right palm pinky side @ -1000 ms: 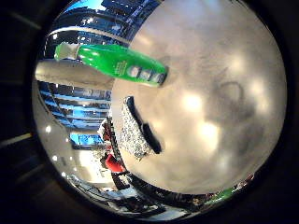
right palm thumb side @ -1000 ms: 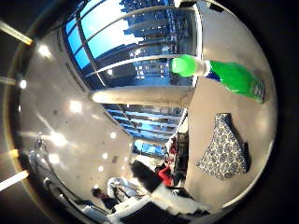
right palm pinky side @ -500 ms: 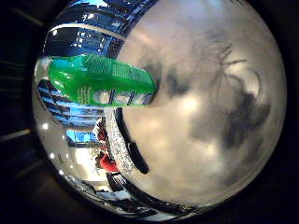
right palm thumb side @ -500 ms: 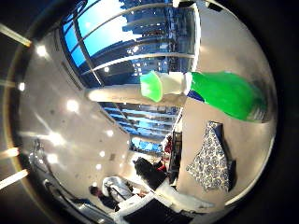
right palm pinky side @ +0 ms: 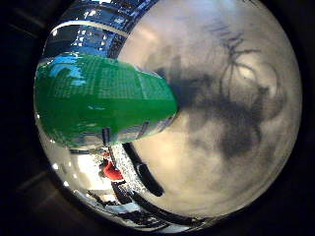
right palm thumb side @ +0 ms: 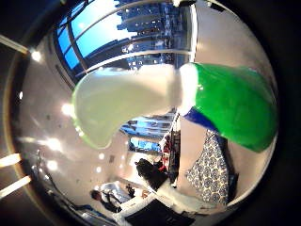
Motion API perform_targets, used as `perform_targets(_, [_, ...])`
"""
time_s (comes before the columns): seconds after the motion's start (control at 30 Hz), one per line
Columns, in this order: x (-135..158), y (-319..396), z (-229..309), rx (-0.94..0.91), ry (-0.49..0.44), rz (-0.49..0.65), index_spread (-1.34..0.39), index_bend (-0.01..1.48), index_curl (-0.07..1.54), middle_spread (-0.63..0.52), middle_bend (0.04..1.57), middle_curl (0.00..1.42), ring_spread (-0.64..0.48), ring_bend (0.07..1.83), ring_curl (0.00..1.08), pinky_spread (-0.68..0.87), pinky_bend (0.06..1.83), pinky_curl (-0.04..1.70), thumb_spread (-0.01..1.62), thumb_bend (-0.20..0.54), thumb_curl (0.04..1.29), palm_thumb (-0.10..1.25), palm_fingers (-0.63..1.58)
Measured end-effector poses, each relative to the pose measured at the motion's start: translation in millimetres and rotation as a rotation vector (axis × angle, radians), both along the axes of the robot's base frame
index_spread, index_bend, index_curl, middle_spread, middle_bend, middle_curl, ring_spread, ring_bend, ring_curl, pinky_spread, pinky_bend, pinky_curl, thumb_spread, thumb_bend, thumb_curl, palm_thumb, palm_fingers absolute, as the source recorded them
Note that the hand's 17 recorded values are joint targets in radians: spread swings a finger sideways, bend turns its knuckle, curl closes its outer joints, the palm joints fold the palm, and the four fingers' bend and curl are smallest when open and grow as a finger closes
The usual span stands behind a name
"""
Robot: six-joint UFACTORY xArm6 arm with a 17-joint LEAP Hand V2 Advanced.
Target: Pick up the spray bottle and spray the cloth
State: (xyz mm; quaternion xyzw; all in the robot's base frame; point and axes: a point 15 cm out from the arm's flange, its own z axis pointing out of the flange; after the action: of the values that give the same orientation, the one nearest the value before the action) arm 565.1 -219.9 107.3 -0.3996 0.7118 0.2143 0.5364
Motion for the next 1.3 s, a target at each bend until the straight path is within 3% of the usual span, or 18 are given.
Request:
perform_targets(0.2, [10.3, 5.3, -13.0, -0.016, 0.046, -0.022, -0.24, 0.13, 0.17, 0.16, 0.18, 0.25, 0.19, 0.28, 0.27, 0.4, 0.43, 0.32, 0.89, -0.03, 0.3, 0.43, -0.07])
perform_targets(0.37, [51.0, -3.3, -6.1, -0.017, 0.012, -0.049, -0.2, 0.15, 0.19, 0.13, 0.21, 0.29, 0.19, 0.3, 0.27, 0.42, 0.44, 0.32, 0.89, -0.026, 0.3, 0.46, 0.02])
perform_targets(0.53, [64.0, 3.9, -8.0, -0.007, 0.024, -0.06, -0.17, 0.15, 0.22, 0.08, 0.24, 0.32, 0.17, 0.35, 0.28, 0.42, 0.47, 0.32, 0.89, -0.029, 0.3, 0.49, 0.12])
perform_targets(0.87, [74.1, -0.3, -6.5, -0.041, 0.021, -0.09, -0.19, 0.17, 0.28, 0.02, 0.33, 0.37, 0.01, 0.51, 0.3, 0.21, 0.37, 0.27, 0.89, -0.028, 0.31, 0.55, 0.35])
perform_targets(1.3, [84.6, 8.2, 2.6, -0.047, 0.005, -0.093, -0.33, 0.18, 0.33, -0.06, 0.33, 0.37, -0.15, 0.62, 0.27, 0.06, 0.45, 0.24, 0.88, -0.026, 0.31, 0.63, 0.53])
